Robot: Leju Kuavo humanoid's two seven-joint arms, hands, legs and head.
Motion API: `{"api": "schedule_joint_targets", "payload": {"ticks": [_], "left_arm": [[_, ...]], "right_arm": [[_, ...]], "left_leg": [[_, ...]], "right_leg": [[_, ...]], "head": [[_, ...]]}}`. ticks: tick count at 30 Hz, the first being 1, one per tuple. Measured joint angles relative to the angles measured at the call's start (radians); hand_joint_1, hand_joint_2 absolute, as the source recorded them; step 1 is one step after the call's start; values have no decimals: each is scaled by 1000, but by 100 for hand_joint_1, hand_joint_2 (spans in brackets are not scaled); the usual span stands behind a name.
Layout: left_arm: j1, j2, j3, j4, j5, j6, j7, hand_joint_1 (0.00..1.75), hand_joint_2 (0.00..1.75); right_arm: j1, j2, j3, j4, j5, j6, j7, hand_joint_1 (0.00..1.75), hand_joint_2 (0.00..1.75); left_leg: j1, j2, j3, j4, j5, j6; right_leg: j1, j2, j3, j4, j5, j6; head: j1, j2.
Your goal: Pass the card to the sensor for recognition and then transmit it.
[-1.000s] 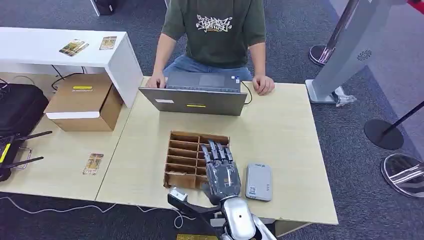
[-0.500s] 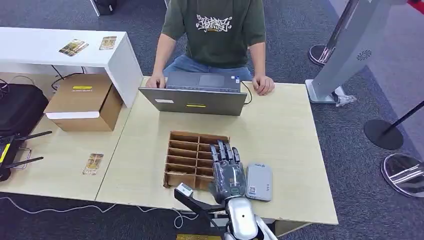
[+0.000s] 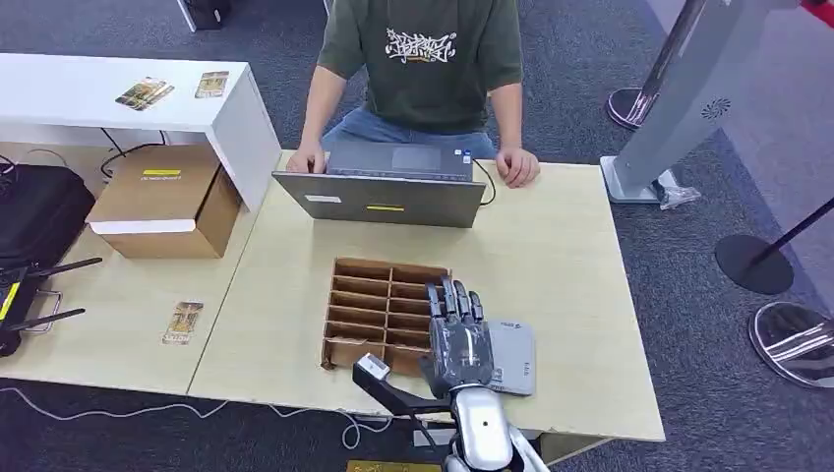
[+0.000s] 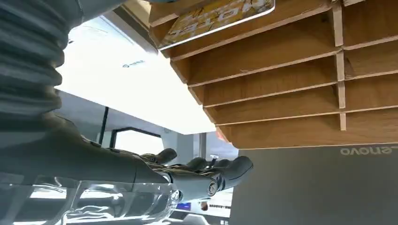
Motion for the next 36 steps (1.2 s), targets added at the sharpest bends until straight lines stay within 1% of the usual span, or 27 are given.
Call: {"api": "schedule_joint_targets", "payload": {"ticks": [16,24,36], "left_arm": [[7,8,0,0,0,-9,-7,0,0],[8,10,0,0,1,-9,-8,0,0],[8,8,0,0,15,5,-2,0,0]], "right_arm": [[3,0,5,-5,-3,19,9,0,175],[0,0,20,-3,-14,29,29,0,175],[-1,0,26,-1,-19,30,30,0,175]], "left_leg": [[0,2,0,0,0,0],[0,2,0,0,0,0],[0,3,0,0,0,0]], "right_leg": [[0,1,-1,0,0,0],[0,1,-1,0,0,0],[0,2,-1,0,0,0]], "head": [[0,0],[0,0],[0,0]]}}
